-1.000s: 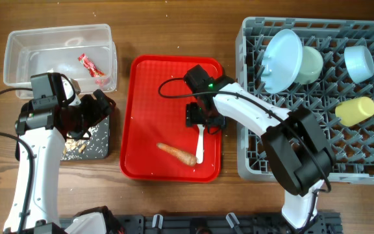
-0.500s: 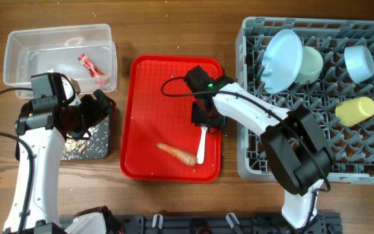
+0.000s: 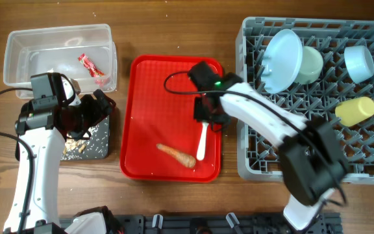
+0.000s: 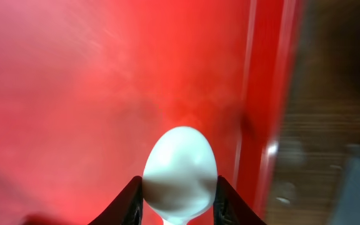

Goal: Sort waste into correct bins and load items into the dishwasher rack
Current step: 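Carry the white spoon right and drop it into the dish rack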

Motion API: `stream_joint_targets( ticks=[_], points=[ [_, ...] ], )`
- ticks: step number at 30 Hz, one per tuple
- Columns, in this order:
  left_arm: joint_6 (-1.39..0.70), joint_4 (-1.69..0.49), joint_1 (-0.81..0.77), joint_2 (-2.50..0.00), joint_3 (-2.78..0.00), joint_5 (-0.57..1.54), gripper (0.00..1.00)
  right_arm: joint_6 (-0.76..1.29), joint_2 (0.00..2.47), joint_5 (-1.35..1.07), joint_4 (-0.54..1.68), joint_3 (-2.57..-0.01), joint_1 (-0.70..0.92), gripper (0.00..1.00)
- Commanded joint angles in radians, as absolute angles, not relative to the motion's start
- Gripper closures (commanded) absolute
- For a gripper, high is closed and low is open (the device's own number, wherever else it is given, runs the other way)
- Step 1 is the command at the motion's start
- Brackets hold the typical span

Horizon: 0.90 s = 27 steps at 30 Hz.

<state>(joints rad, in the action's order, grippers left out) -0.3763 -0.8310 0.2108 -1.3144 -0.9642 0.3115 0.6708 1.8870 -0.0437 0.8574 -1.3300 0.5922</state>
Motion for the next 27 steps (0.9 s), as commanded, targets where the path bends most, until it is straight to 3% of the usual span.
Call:
stream_joint_targets(
  ticks=[1, 10, 20, 23, 27],
  points=[
    [-0.371, -0.832, 0.214, -1.309, -0.969, 0.312, 0.02, 0.546, 1.724, -0.022, 0.877, -1.328, 0.538, 0.74],
    [-0.371, -0.832, 0.214, -1.309, -0.969, 0.312, 0.02, 0.315, 1.547, -0.016, 0.981, -1.328, 0.347, 0.75],
    [-0.371, -0.832, 0.214, -1.309, -0.969, 0.313, 0.02, 0.132, 1.551, -0.015, 1.051, -1.328, 0.2, 0.73],
    [-0.371, -0.832, 0.214, -1.309, -0.969, 0.313, 0.02, 0.13, 1.551, -0.015, 1.053, -1.328, 0.2, 0.35],
    [-0.371, -0.836, 0.214, -1.309, -0.969, 0.313, 0.0, 0.13, 1.551, -0.015, 1.049, -1.328, 0.2, 0.34]
  ],
)
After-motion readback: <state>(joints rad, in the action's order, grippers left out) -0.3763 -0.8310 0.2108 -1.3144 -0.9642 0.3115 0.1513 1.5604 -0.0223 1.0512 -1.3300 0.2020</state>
